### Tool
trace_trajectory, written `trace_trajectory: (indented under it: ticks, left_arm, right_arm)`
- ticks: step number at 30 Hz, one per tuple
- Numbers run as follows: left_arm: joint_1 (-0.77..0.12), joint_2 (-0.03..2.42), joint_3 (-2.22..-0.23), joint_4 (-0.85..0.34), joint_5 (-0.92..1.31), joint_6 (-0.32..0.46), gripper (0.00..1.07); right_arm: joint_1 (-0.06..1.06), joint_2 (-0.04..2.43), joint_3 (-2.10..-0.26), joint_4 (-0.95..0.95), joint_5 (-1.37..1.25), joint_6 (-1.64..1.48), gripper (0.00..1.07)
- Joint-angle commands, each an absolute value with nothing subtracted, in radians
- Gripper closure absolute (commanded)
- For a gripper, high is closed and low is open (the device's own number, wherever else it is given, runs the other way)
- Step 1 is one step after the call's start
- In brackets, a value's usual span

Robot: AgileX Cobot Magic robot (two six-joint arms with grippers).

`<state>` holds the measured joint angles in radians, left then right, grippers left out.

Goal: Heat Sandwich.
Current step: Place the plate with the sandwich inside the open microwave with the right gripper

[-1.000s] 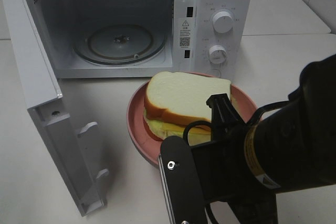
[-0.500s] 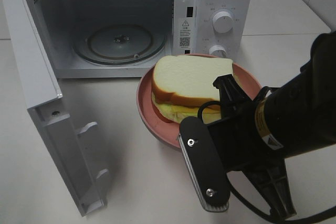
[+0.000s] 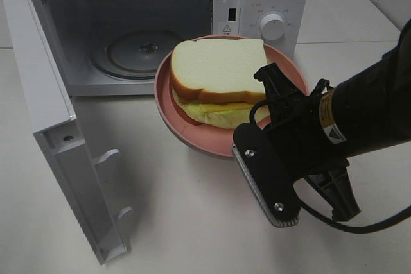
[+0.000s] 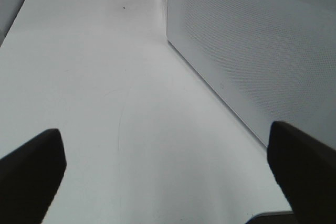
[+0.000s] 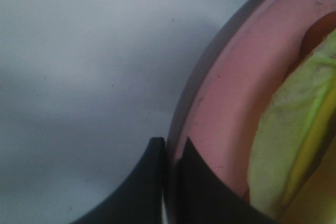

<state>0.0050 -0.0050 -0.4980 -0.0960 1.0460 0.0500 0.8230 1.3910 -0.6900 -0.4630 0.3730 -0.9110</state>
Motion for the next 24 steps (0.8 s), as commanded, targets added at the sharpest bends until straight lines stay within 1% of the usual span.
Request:
trace_trajectory:
  ticks: [1,5,8,12,24]
  left_arm:
    - [0.008,-0.033,-0.494,-0.095,1.038,0.046,0.01]
    - [0.008,-0.033,-0.494,-0.095,1.038,0.046,0.01]
    - [0.008,-0.033,-0.494,-0.095,1.038,0.046,0.01]
    - [0.008,-0.033,-0.494,-0.095,1.038,0.046,0.01]
    - [0.008,-0.033,-0.494,-0.095,1.038,0.046,0.01]
  right_arm:
    - [0.814,1.387,-0.689,-0.458,0.339,-0.965,1.07]
    - [0.814,1.387,-0.689,-0.385,0.33,-1.051,1.07]
    - [0.814,1.387,-0.689,-0.369,0.322,-1.068,1.07]
    - [0.814,1.396,-0.692,-0.364,0.318,-1.069,1.07]
    - [0.814,1.52,-0.797,-0.351,0.316,-1.077,1.07]
